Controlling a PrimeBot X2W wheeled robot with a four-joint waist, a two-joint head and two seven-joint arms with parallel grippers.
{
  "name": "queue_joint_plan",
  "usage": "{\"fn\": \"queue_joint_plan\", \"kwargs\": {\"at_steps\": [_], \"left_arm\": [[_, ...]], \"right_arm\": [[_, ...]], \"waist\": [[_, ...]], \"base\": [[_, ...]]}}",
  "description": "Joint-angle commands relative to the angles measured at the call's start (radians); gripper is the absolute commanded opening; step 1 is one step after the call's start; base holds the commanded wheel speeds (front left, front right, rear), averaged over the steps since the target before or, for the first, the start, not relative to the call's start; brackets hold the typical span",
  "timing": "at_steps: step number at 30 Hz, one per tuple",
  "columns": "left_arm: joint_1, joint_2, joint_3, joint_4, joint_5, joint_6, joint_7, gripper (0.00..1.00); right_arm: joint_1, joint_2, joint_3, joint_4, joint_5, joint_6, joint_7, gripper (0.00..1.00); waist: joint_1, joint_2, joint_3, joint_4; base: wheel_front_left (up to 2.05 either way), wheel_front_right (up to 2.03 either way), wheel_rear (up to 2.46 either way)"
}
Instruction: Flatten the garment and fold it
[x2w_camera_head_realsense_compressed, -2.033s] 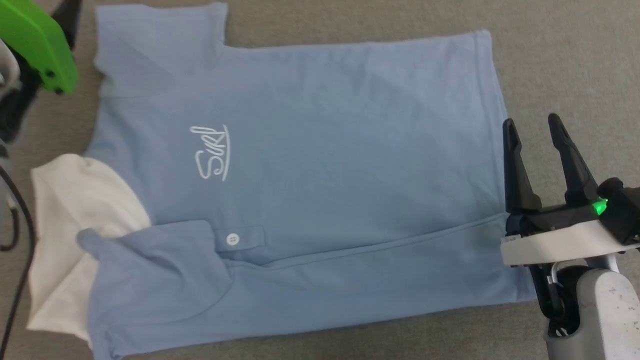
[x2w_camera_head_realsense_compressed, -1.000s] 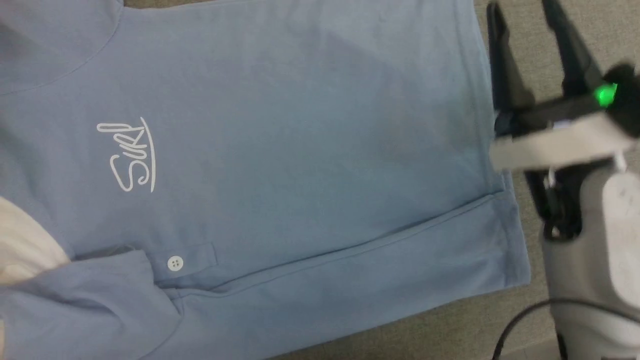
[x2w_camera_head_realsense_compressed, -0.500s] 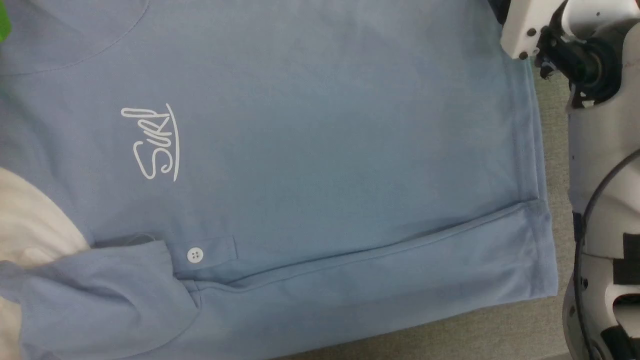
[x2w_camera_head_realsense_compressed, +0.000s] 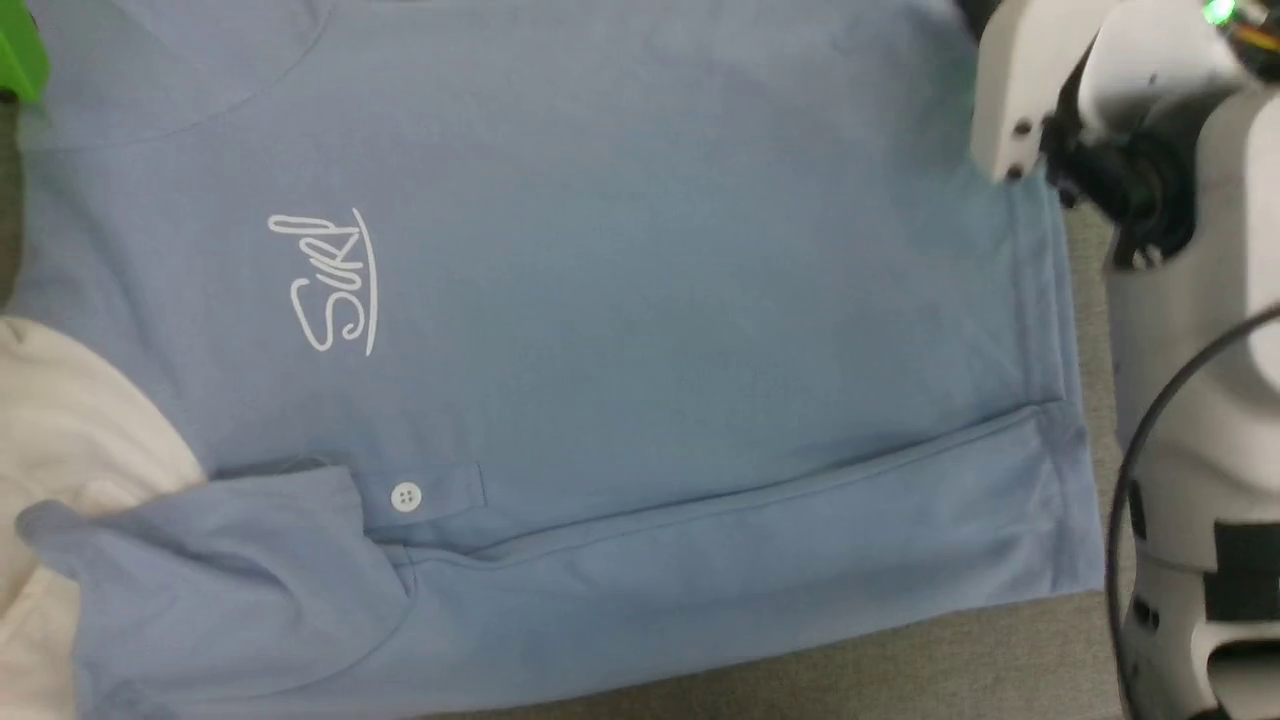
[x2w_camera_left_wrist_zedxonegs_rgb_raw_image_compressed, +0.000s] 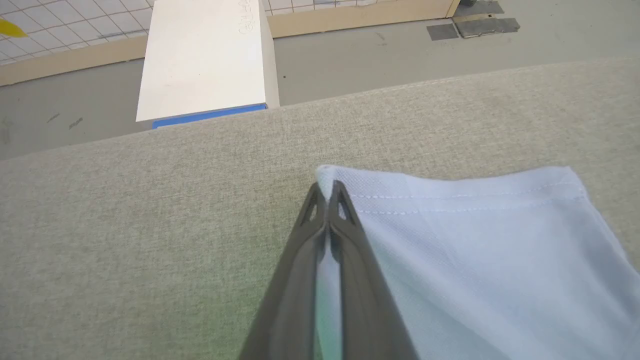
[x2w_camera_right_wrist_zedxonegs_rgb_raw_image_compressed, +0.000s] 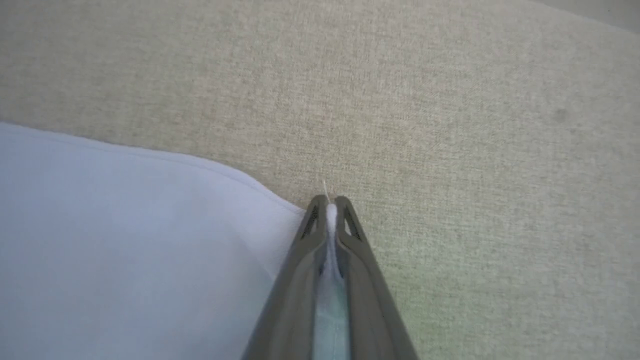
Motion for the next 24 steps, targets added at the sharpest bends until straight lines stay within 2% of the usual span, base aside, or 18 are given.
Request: {"fn": "queue_joint_plan", "kwargs": {"at_steps": [1, 9, 12, 18, 24], "left_arm": [[0.033, -0.001, 0.012, -0.001, 0.001, -0.008, -0.042, 0.00], [0.234, -0.043, 0.042, -0.049, -0.043, -0.041, -0.254, 0.00], [0.331, -0.062, 0.051, -0.091, -0.068, -0.038, -0.302, 0.00], [0.571, -0.093, 0.073, -0.181, -0.109, 0.005, -0.378, 0.00], [0.818, -0.121, 0.087, -0.260, -0.156, 0.049, -0.413, 0.00]], "right_arm": [[0.032, -0.010, 0.014, -0.012, 0.013, -0.001, -0.047, 0.00], [0.224, -0.048, 0.030, -0.061, 0.040, -0.001, -0.353, 0.00], [0.304, -0.061, 0.031, -0.065, 0.047, -0.001, -0.424, 0.00], [0.459, -0.104, 0.040, -0.068, 0.049, -0.001, -0.527, 0.00], [0.570, -0.153, 0.049, -0.065, 0.065, -0.001, -0.554, 0.00]], "waist": [[-0.0001, 0.0031, -0.054, 0.010], [-0.0001, 0.0031, -0.220, 0.058], [-0.0001, 0.0031, -0.277, 0.080], [-0.0001, 0.0031, -0.392, 0.117], [-0.0001, 0.0031, -0.472, 0.150]], "base": [[0.00, 0.00, 0.00], [0.00, 0.00, 0.00], [0.00, 0.00, 0.00], [0.00, 0.00, 0.00], [0.00, 0.00, 0.00]]}}
